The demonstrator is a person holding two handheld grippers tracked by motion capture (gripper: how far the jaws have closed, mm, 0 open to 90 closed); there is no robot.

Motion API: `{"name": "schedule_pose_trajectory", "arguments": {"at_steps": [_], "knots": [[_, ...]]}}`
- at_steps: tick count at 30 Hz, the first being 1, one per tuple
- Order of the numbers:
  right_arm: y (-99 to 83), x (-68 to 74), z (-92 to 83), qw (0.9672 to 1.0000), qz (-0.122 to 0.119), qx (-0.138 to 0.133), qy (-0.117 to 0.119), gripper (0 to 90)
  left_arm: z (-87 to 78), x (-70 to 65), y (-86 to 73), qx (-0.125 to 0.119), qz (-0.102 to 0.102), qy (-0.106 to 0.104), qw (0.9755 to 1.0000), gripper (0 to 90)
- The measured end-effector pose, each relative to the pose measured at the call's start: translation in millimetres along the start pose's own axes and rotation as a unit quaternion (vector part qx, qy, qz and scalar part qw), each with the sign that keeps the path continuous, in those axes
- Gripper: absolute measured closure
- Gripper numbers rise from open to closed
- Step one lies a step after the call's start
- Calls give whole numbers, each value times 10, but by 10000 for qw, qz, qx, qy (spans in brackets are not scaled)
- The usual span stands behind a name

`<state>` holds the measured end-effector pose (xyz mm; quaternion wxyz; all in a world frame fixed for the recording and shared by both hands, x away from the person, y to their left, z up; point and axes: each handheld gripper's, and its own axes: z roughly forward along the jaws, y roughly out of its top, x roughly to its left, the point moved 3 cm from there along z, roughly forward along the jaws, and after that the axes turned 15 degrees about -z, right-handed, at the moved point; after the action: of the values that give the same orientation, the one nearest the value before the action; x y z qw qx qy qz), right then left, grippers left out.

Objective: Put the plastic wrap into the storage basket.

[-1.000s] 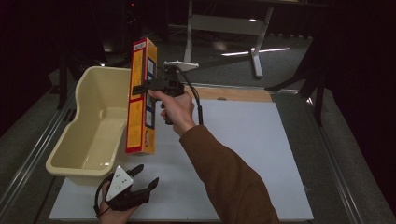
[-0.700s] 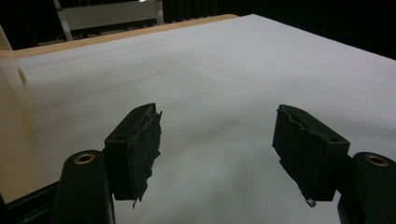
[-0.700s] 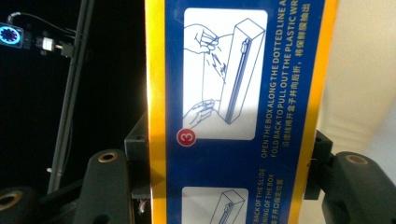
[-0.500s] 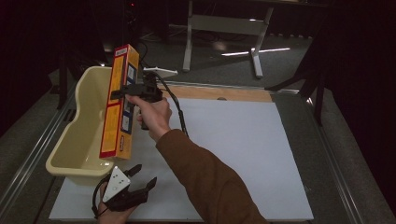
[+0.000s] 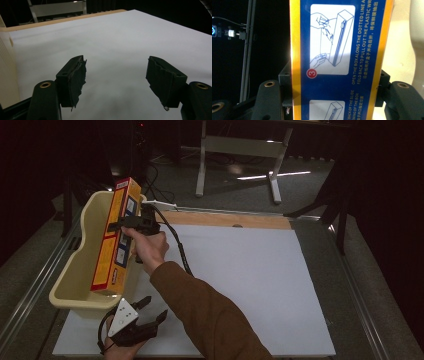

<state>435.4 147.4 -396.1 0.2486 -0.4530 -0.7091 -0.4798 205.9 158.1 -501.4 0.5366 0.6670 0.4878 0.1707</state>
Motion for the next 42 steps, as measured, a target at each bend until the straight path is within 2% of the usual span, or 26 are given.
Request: {"name": "schedule_pose_trajectory", "arguments": {"at_steps": [13,19,26,31,35,42], "knots": [[-60,18,92,10000,25,67,-31,395,5,-1,-2,16,0,-5,10000,315],[-115,23,150,9999,103,80,-42,393,-5,5,-4,-12,-16,4,10000,315],[-104,-42,169,9996,263,32,-86,392,-7,2,-8,-13,-17,1,10000,315],[-142,-49,236,9994,128,48,-306,392,-9,1,-8,-25,-16,-5,10000,315],[-162,-77,259,9992,315,111,-221,391,-13,10,-8,-30,-38,-9,10000,315],[-170,-112,275,9983,372,206,-408,388,-9,12,-8,-19,-31,-3,10000,314]]}}
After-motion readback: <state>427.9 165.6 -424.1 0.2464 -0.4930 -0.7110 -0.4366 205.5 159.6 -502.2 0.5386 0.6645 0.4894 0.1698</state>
